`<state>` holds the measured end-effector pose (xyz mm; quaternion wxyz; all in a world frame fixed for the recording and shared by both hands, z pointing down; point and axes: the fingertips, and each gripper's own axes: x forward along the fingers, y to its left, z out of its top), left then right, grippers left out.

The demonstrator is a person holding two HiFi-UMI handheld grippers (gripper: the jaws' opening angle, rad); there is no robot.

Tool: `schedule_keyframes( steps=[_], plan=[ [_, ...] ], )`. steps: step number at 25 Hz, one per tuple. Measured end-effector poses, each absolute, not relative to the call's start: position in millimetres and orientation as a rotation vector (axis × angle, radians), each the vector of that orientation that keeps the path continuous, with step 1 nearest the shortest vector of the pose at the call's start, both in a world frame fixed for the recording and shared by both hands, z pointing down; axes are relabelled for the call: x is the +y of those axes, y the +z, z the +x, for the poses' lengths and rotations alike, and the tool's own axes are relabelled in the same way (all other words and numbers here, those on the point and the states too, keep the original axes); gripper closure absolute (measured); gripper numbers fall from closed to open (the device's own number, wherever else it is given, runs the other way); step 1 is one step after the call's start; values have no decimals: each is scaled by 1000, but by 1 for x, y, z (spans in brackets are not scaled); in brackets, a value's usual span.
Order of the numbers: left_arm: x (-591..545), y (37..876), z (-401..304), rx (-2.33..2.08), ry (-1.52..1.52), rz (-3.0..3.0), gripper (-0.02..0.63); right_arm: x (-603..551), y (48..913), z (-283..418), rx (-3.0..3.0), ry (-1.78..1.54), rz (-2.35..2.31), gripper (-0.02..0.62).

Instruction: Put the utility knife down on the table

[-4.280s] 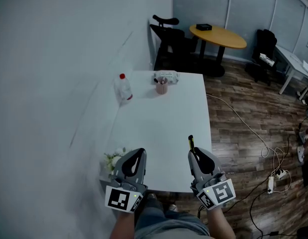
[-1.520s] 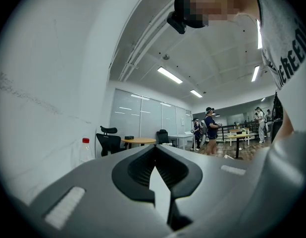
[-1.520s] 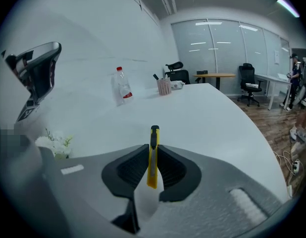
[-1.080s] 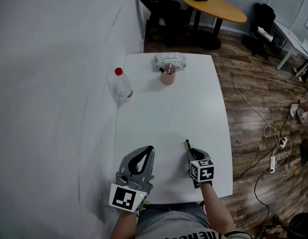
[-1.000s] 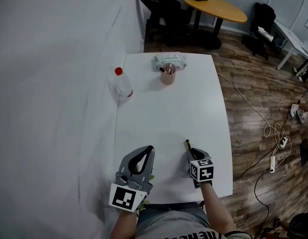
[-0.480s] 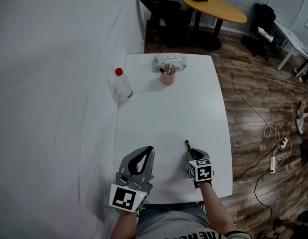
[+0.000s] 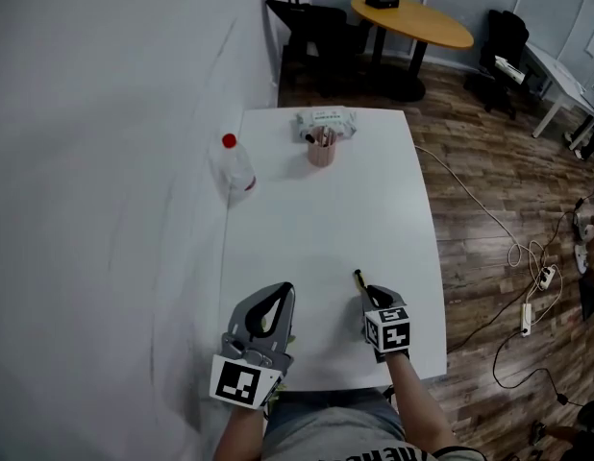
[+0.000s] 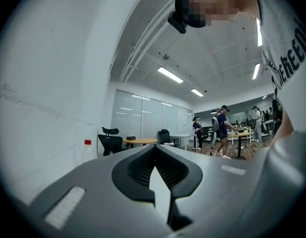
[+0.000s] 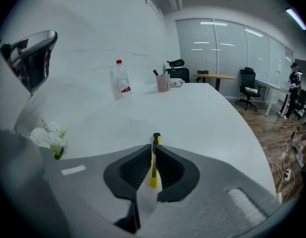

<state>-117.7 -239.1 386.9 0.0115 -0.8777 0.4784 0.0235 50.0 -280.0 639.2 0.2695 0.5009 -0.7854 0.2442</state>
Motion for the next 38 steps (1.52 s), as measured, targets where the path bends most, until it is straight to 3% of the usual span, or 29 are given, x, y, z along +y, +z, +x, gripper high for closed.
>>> schedule_keyframes(
  steps=[2,38],
  plan=[
    [-237,385,-116,1489,76,-2729,591,-279,630,51,-2145,641,1368,598],
    [-190,366,-62,1411,102,-2722,592,-212,458,79,-2594,235,1472,598]
  ],
)
